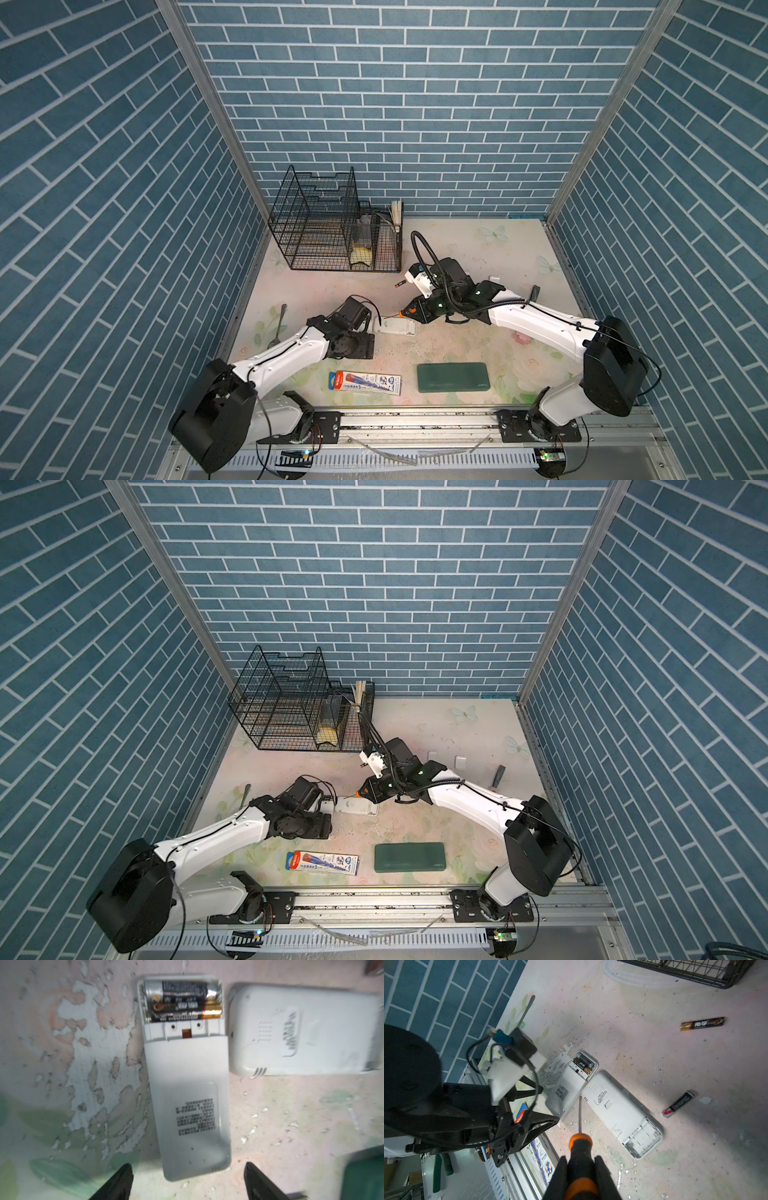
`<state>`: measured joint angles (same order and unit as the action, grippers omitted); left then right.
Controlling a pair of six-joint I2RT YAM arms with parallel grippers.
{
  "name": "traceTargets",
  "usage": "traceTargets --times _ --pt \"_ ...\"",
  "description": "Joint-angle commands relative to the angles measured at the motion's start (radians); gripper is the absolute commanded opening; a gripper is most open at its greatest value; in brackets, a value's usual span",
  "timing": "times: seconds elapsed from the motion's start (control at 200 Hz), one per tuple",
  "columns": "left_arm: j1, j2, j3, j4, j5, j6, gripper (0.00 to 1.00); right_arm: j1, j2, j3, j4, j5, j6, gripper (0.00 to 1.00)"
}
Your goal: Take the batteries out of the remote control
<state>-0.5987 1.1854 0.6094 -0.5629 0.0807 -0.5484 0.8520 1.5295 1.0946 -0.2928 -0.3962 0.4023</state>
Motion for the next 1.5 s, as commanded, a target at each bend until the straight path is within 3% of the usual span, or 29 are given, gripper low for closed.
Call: traceTargets --times 0.0,0.175,0.295,0.45,0.705,0.905,1.045,1.235,1.495 --pt "0.013 -0.069 0.055 -0.043 0.03 -0.081 0.86 0.007 -0.014 0.003 0.022 0.067 -0.009 0.0" --pt "0.058 -0.153 0.08 0.031 0.127 -0.233 0.86 0.03 -0.03 -0.017 0.093 0.189 0.003 0.0" --pt "0.09 -0.183 0.082 0.131 0.205 -0.388 0.8 0.055 -0.057 -0.05 0.225 0.277 0.027 0.0" --pt "0.098 -0.186 0.085 0.23 0.22 -0.572 0.75 0.107 -0.064 -0.06 0.345 0.386 0.015 0.0" --pt "0.103 -0.189 0.03 0.539 0.191 -0.853 0.75 0.156 -0.063 -0.05 0.407 0.436 -0.016 0.0" --pt "0.103 -0.196 0.022 0.613 0.142 -0.898 0.73 0.172 -0.066 -0.031 0.415 0.436 -0.031 0.0" --pt "0.103 -0.168 0.01 0.692 0.151 -0.936 0.65 0.18 -0.063 -0.027 0.433 0.426 -0.028 0.0" --pt "0.103 -0.108 0.02 0.772 0.172 -0.964 0.62 0.189 -0.052 -0.016 0.45 0.428 -0.033 0.0" --pt "0.102 -0.073 0.023 0.822 0.18 -0.982 0.45 0.197 -0.029 0.008 0.466 0.43 -0.04 0.0"
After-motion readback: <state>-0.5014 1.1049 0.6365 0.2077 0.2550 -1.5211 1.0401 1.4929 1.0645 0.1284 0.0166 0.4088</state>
